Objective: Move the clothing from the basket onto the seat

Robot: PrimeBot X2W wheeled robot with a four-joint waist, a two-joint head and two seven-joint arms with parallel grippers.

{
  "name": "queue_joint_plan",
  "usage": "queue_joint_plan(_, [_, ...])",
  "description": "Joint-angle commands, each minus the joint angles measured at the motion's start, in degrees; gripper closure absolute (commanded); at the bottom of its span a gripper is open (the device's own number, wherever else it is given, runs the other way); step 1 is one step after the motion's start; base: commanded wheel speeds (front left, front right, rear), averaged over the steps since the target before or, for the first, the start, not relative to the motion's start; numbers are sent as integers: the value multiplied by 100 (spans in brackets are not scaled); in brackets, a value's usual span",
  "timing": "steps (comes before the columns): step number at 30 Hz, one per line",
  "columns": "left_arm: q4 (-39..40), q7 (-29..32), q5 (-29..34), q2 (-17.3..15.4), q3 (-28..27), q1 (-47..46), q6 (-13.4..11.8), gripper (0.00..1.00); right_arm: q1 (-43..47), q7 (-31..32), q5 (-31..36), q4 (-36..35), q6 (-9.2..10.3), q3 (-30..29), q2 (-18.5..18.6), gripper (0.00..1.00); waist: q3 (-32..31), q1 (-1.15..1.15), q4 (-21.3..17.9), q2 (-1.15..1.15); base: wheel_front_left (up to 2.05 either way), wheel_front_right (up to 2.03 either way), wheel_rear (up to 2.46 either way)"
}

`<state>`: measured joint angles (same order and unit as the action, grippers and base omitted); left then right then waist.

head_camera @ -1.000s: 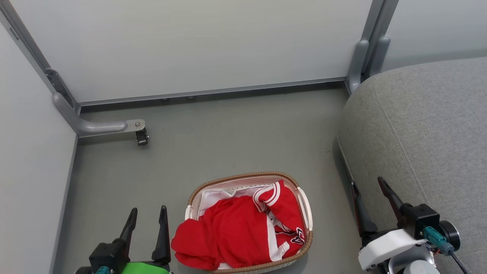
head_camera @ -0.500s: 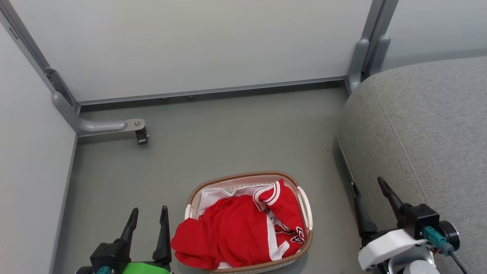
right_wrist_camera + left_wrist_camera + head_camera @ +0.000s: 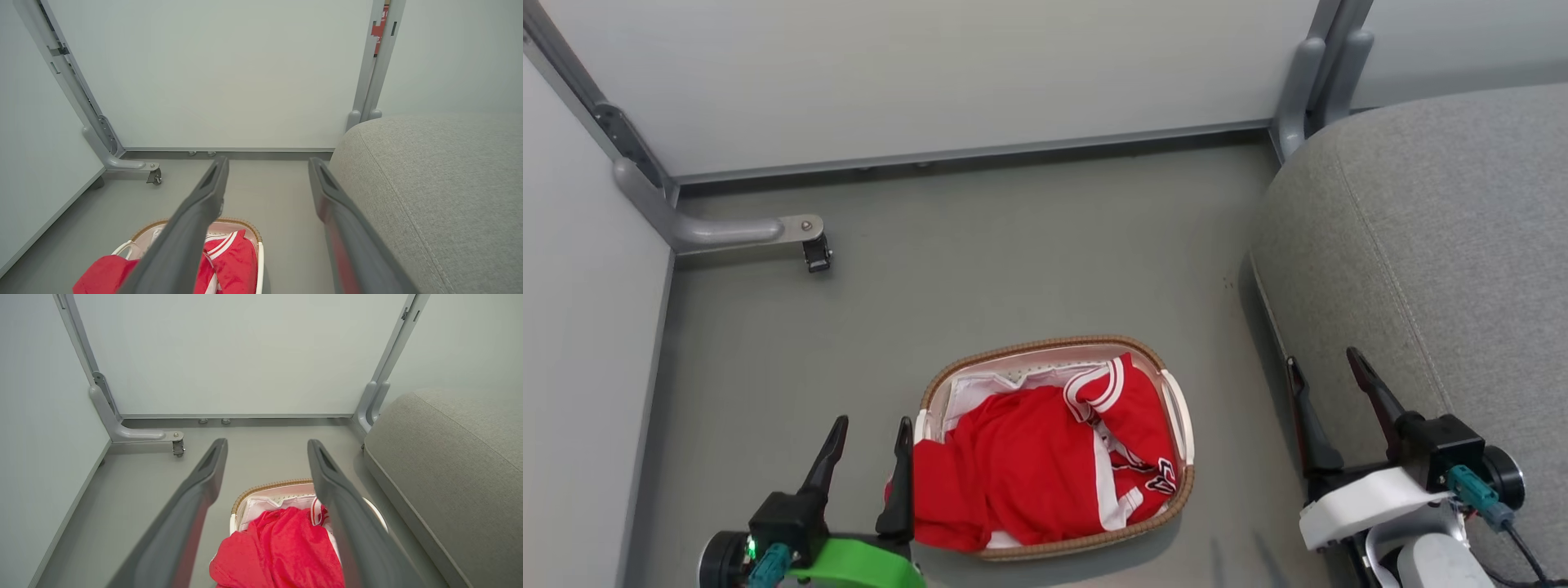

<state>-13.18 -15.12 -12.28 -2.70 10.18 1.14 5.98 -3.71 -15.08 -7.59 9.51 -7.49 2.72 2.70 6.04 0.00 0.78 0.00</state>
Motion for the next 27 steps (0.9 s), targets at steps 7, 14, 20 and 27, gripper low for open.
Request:
queue_joint_plan(7, [-147,-6,319,-32,254,-939,104,0,-457,-13,108,-358,0,-208,33,0,1193,0,-74,0,0,0,0])
queue_joint_plan(14, [-610,-6,635,-147,763,-2196,153,0,-1092,-12,50,-742,0,-469,33,0,2353,0,-360,0,0,0,0])
queue_joint_plan(20, [-1382,-6,562,-349,1379,-3239,155,0,-1549,-12,-143,-1021,0,-648,28,0,3134,0,-713,0,0,0,0])
queue_joint_plan(27, [-2508,-6,347,-510,2190,-4306,156,0,-1831,-12,-397,-1273,0,-698,23,0,3781,0,-1182,0,0,0,0])
